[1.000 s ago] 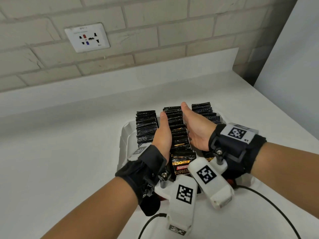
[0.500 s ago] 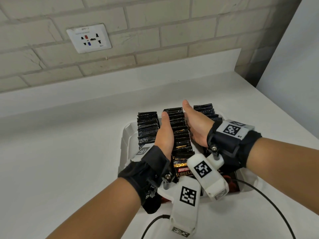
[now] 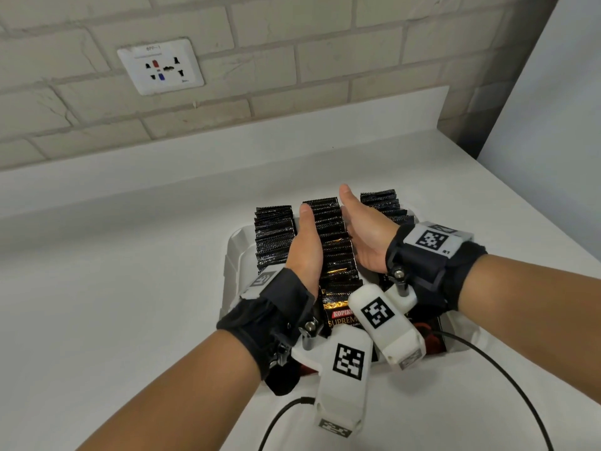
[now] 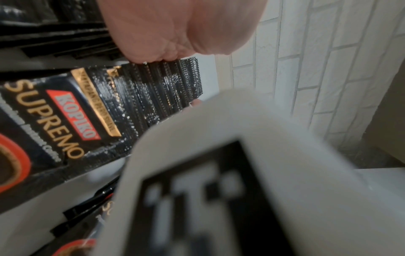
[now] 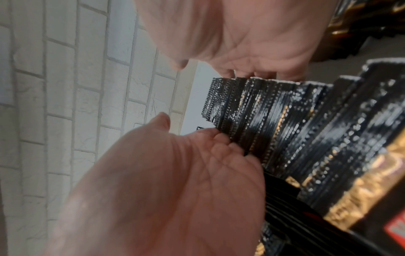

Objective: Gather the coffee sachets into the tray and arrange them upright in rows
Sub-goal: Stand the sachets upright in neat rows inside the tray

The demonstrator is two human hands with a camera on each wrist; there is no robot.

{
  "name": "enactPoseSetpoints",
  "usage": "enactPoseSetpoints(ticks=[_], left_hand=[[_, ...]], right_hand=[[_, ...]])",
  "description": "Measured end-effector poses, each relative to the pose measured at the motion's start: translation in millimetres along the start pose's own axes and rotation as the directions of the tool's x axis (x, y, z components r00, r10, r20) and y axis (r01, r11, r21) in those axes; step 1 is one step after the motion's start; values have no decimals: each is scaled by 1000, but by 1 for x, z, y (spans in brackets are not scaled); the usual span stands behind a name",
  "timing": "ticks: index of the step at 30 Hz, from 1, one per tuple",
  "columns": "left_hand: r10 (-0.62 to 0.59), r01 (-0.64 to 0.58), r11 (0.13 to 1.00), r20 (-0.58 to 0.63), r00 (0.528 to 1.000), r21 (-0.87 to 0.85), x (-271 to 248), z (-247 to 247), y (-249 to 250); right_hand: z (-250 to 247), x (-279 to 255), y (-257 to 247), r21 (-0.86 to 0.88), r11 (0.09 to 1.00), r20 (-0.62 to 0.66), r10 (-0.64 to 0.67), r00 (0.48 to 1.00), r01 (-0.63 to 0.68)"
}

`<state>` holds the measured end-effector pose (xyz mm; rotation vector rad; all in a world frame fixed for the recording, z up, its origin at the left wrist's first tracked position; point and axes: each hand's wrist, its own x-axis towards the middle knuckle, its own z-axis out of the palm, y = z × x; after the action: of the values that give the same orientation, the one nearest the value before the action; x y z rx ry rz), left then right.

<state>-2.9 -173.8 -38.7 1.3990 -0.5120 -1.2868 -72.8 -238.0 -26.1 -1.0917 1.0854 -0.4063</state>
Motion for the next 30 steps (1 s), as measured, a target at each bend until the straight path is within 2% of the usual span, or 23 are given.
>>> enactPoseSetpoints(ticks=[5, 9, 11, 14, 17, 20, 21, 23, 27, 30], left_hand=[[-11, 11, 1000, -25, 1000, 8, -6, 1, 4], [8, -12, 998, 77, 997, 57, -12, 0, 7], [-9, 1, 998, 123, 992, 65, -12, 0, 9], [-10, -1, 994, 111, 994, 106, -26, -1, 22], [33, -64, 986, 195, 980, 155, -35, -14, 29], [65, -121, 959, 215, 974, 257, -60, -26, 54], [96, -161, 942, 222, 970, 294, -69, -35, 60], [82, -199, 893, 289, 954, 403, -83, -56, 66], [-172, -101, 749, 340, 925, 655, -100, -82, 49], [-264, -58, 686, 322, 909, 726, -103, -89, 31]], right_hand=[[1, -6, -2, -38, 999, 10, 8, 1000, -8], [-10, -19, -2, -10, 1000, 61, 17, 998, -16], [-14, -29, -3, -34, 999, 68, -37, 997, 39], [-17, -55, -11, -61, 994, 96, -87, 992, 93], [-23, -82, -15, -174, 966, 161, -163, 973, 190], [-27, -102, -13, -462, 843, 265, -164, 950, 274], [-30, -106, -11, -561, 775, 313, -129, 941, 293], [-31, -112, -3, -695, 646, 407, -9, 914, 316], [-21, -113, 20, -832, 429, 468, 202, 860, 352], [-12, -105, 32, -872, 289, 464, 232, 855, 395]])
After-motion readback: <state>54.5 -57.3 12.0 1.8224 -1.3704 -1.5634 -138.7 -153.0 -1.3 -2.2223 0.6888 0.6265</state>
